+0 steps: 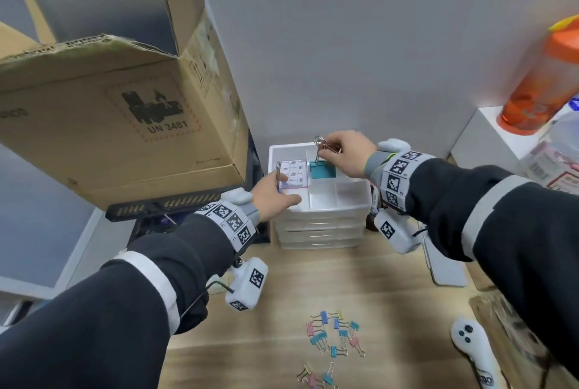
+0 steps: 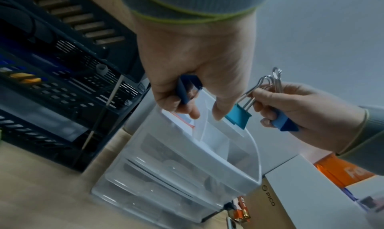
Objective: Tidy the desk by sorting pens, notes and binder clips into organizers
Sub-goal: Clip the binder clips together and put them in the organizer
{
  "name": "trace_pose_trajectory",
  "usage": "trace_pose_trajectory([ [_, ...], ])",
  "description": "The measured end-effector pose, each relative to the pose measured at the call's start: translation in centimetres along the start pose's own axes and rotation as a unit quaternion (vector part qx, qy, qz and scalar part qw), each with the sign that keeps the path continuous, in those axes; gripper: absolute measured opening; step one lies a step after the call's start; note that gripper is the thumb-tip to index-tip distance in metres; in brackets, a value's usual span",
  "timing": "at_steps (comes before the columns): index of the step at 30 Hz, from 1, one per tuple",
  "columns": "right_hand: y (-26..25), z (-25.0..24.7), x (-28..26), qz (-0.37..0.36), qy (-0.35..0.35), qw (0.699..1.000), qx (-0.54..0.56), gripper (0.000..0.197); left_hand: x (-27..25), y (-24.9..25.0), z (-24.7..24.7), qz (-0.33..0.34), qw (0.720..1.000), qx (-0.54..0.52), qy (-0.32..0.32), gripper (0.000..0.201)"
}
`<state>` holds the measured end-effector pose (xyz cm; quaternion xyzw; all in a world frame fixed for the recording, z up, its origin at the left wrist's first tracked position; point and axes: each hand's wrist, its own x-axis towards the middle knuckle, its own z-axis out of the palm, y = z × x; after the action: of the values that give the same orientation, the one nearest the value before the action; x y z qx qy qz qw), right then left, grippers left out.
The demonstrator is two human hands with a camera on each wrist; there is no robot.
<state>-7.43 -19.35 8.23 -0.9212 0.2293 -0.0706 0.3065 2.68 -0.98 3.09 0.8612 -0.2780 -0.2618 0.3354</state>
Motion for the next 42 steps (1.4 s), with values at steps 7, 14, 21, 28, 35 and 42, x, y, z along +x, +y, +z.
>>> trace_pose_trajectory([
  [7, 0.7, 2.7, 1.6, 0.015, -0.017, 0.998, -0.054, 0.011, 1.1, 0.1, -0.7, -0.054, 0.997, -0.035, -0.032, 0.021],
  [14, 1.9, 4.4, 2.3, 0.062, -0.047, 0.995, -0.069, 0.031, 1.6, -0.4, -1.0, -0.063, 0.995, -0.037, -0.061, 0.012],
  [21, 1.8, 4.2, 1.2, 0.138, 0.022, 0.990, -0.001, 0.033, 0.1, 0.1, -1.4, -0.105, 0.977, -0.141, -0.118, 0.049],
  [28, -0.6, 2.4, -1.7, 0.173, 0.000, 0.959, 0.225, 0.015, -2.1, 1.1, -1.1, -0.143, 0.956, -0.227, -0.119, 0.070],
  [35, -1.8, 5.4, -5.4, 0.157, -0.117, 0.907, 0.373, 0.022, -4.3, 2.0, 0.2, -0.147, 0.946, -0.251, -0.146, 0.086],
  [42, -2.2, 6.5, -7.8, 0.132, -0.092, 0.921, 0.355, 0.022, -5.9, 1.6, 1.1, -0.145, 0.949, -0.257, -0.107, 0.071],
])
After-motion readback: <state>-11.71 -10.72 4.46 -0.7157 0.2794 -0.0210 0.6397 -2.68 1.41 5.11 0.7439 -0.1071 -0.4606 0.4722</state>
